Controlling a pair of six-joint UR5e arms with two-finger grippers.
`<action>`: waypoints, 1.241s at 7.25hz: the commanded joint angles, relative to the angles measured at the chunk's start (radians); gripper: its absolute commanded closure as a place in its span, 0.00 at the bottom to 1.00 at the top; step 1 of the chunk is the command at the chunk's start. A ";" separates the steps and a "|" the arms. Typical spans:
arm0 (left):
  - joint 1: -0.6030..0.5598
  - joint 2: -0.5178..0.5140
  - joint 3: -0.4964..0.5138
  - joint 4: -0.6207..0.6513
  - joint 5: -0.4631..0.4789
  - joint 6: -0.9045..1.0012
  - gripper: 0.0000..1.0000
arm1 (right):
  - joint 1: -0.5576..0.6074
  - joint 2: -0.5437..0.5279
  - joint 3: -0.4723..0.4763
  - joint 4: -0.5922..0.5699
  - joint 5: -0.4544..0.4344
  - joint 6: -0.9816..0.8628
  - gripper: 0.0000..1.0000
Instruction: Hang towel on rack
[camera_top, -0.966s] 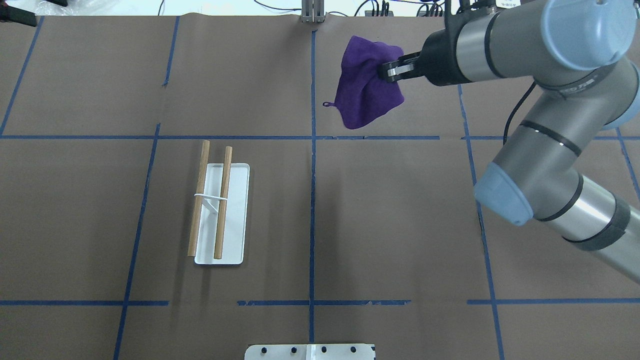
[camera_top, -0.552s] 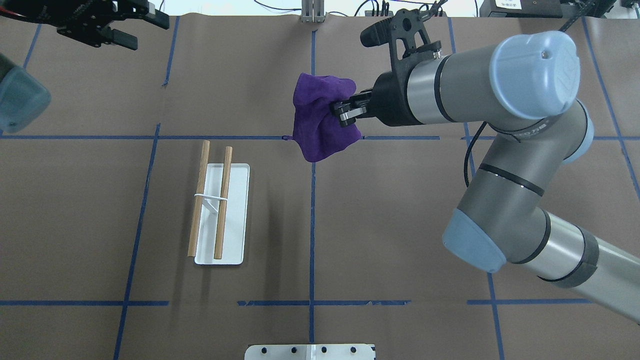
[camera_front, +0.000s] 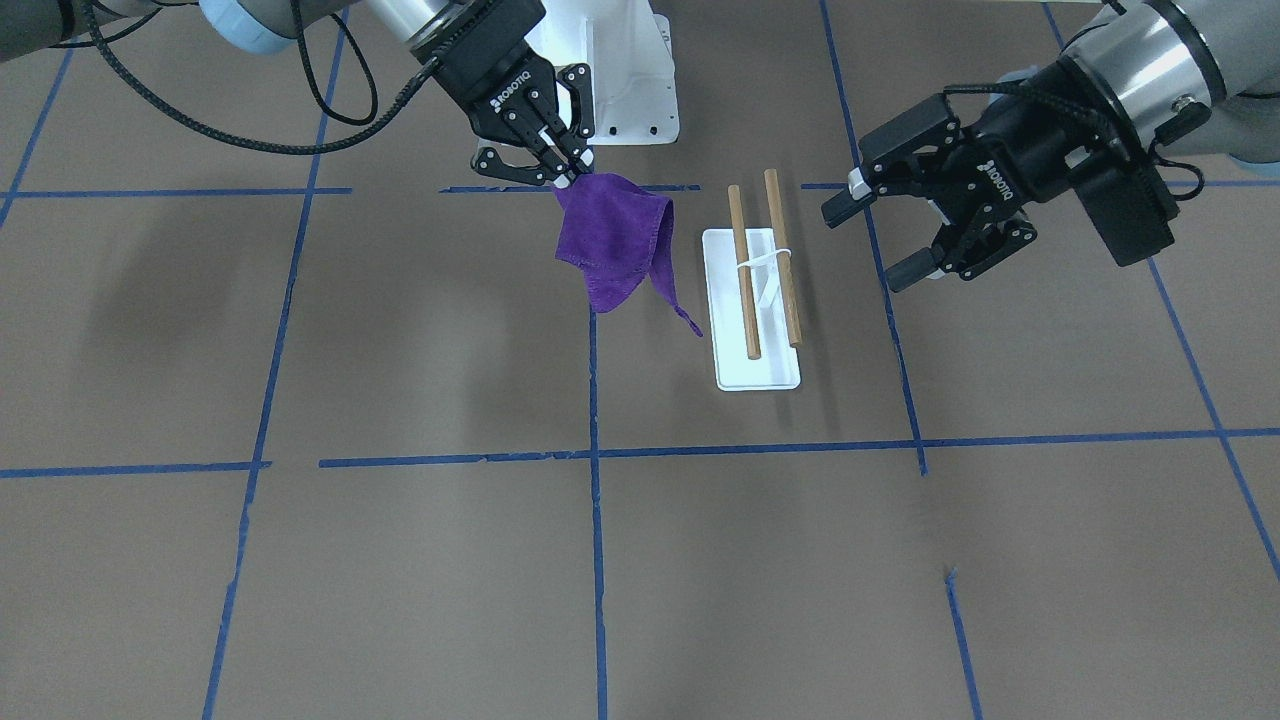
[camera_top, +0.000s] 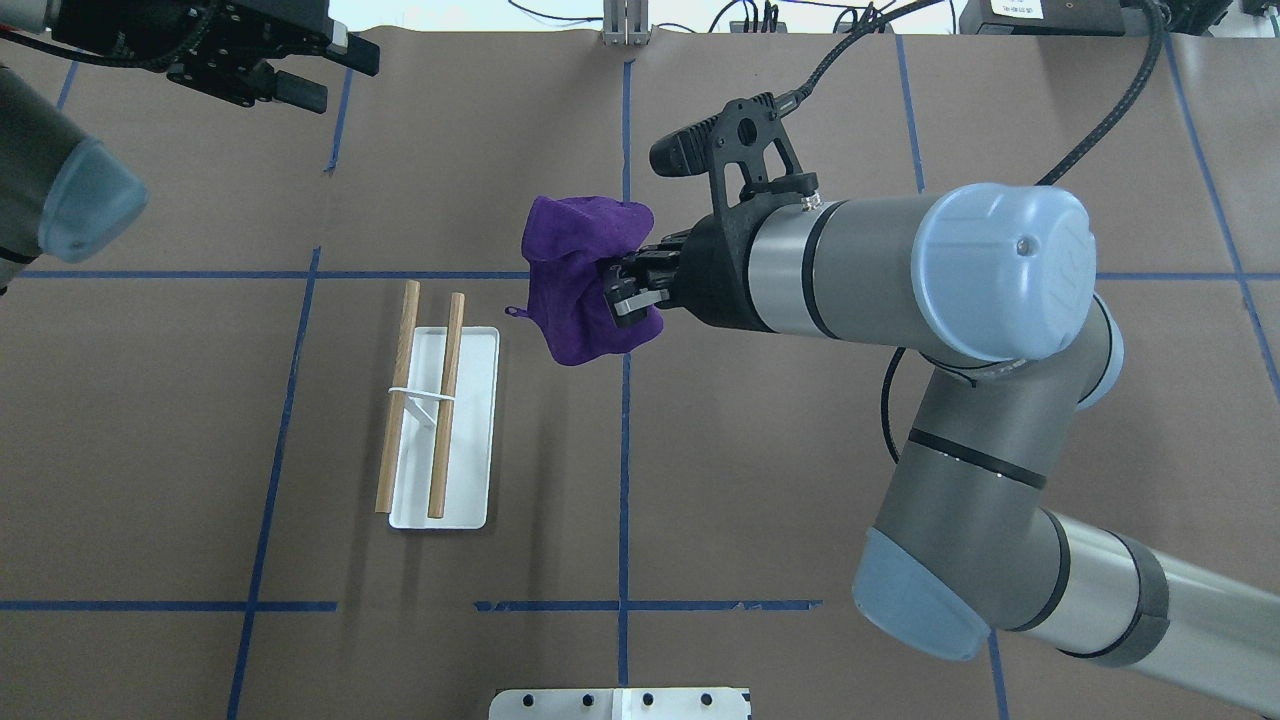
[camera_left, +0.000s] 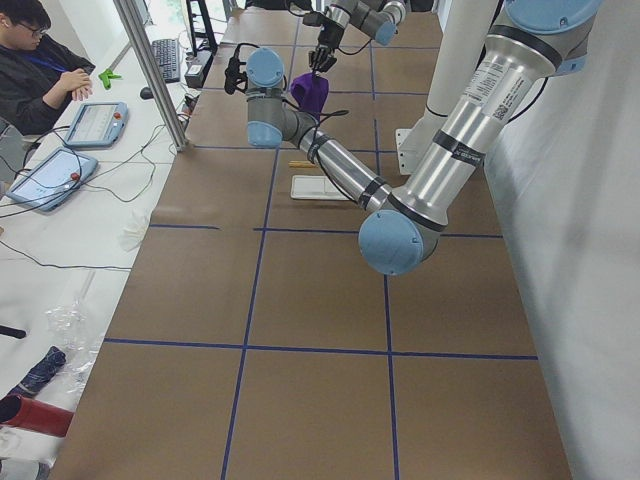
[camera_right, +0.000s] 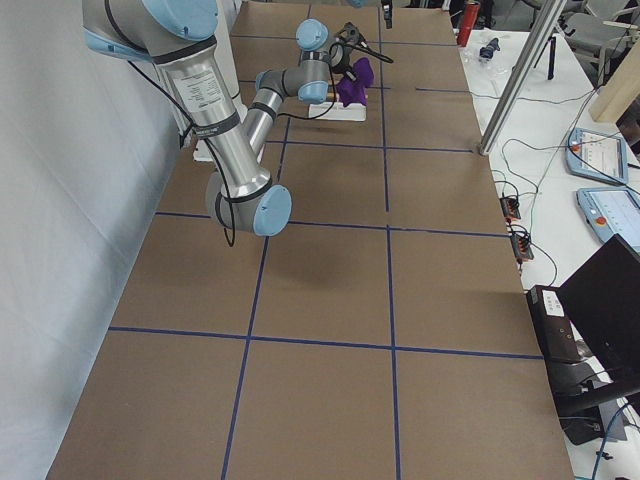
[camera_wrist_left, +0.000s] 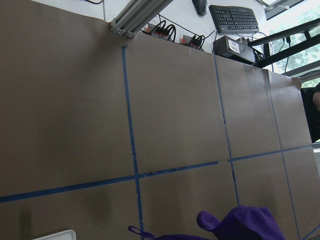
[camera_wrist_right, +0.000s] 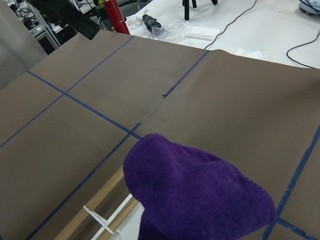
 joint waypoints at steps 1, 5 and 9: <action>0.047 -0.001 0.024 -0.136 0.105 -0.139 0.00 | -0.034 0.001 0.018 0.000 -0.043 0.000 1.00; 0.193 0.001 0.019 -0.230 0.316 -0.349 0.00 | -0.034 0.001 0.030 0.000 -0.041 -0.003 1.00; 0.278 -0.009 0.010 -0.227 0.316 -0.352 0.06 | -0.037 0.001 0.029 -0.002 -0.044 -0.022 1.00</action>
